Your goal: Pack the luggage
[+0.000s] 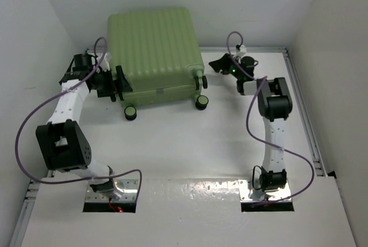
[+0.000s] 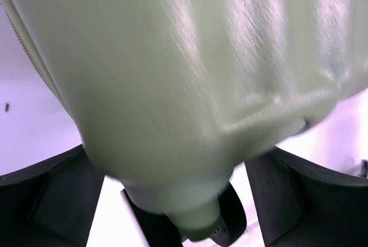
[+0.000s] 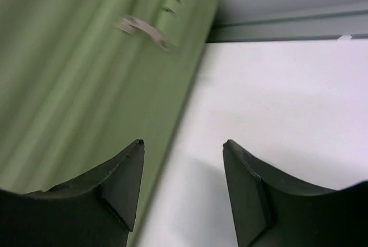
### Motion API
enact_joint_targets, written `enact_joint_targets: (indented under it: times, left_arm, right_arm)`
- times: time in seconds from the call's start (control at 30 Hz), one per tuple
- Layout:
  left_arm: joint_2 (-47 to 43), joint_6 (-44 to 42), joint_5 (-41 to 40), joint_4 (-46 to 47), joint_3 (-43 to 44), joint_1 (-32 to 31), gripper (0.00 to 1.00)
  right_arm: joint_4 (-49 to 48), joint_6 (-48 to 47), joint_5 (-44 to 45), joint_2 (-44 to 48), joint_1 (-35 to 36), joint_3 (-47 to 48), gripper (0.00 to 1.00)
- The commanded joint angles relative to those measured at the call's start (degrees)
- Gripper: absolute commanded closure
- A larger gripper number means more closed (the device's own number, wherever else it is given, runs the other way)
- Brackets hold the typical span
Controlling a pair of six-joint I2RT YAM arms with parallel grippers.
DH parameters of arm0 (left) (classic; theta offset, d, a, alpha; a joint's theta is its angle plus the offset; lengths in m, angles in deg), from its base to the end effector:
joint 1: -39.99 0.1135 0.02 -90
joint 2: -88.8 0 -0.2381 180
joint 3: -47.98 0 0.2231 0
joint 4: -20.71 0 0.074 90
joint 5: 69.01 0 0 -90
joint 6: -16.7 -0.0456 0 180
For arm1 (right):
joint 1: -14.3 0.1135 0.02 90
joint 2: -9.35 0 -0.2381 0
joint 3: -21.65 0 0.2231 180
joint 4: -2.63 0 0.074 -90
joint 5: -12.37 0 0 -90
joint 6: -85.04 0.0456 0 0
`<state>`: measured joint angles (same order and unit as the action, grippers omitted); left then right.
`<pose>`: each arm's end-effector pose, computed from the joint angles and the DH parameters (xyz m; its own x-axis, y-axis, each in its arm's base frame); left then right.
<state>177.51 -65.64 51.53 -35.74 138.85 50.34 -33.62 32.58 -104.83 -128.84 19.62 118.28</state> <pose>0.3029 0.0318 0.2680 -0.8099 -0.2646 -0.5235 0.0293 0.8731 -0.4867 0.4745 0.0651 0.1136 -0.3994 0.5071 -0.7638 -0.3686 0.6740 0.6402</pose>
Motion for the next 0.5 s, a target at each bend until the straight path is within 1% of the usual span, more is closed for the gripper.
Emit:
enact_joint_targets:
  times: [0.0, 0.03, 0.07, 0.13, 0.17, 0.2, 0.23, 0.3, 0.33, 0.37, 0.4, 0.43, 0.47]
  left_arm:
    - [-3.34, -2.3, 5.3, 42.77, -3.18, -2.88, 0.0]
    - [-5.37, -2.3, 6.36, 42.77, -4.5, -3.4, 0.0]
    - [-9.74, -3.0, 6.89, 42.25, -7.3, -3.93, 0.0]
    - [-14.33, -2.31, 5.41, 41.46, -11.43, -3.93, 0.0]
    - [-16.61, -2.3, 3.84, 40.76, -12.76, -3.93, 0.0]
    - [-20.9, -2.3, 3.21, 40.75, -13.91, -3.93, 0.0]
    - [-22.94, -0.82, 2.16, 39.88, -15.66, -3.41, 0.0]
    - [-26.38, 0.94, -1.53, 39.18, -16.2, -2.8, 0.0]
    - [-28.92, 2.0, -2.85, 38.65, -16.2, -2.79, 0.0]
    - [-29.9, 4.36, -4.34, 38.64, -16.2, -2.09, 0.0]
    - [-30.6, 5.42, -7.92, 38.12, -15.59, -1.22, 0.0]
    - [-30.61, 7.44, -9.44, 37.33, -14.8, -0.51, 0.0]
    - [-30.61, 8.5, -10.76, 37.32, -13.93, 1.15, 0.0]
  right_arm:
    - [0.84, 7.18, -10.14, 9.25, -3.37, -3.42, 0.43]
    - [2.1, 8.5, -13.28, 10.3, -3.39, -3.69, 0.43]
    - [5.76, 8.86, -15.84, 10.66, -4.08, -4.21, 0.45]
    - [9.21, 11.5, -18.32, 12.33, -4.35, -5.18, 0.45]
    - [10.27, 12.72, -21.63, 12.85, -4.09, -5.36, 0.45]
    - [11.59, 13.6, -21.84, 13.12, -4.09, -5.97, 0.46]
    - [14.56, 14.48, -21.49, 13.21, -3.66, -6.24, 0.47]
    - [17.39, 15.19, -21.49, 12.42, -2.86, -5.63, 0.49]
    - [18.01, 17.11, -21.14, 11.46, -2.17, -5.28, 0.5]
    - [18.28, 18.09, -20.09, 9.97, -1.72, -4.75, 0.5]
    - [19.41, 19.4, -19.82, 8.91, -1.54, -2.22, 0.5]
    - [19.95, 22.46, -19.47, 7.08, -1.19, -0.8, 0.52]
    - [20.21, 23.27, -19.38, 4.8, -0.67, 0.25, 0.52]
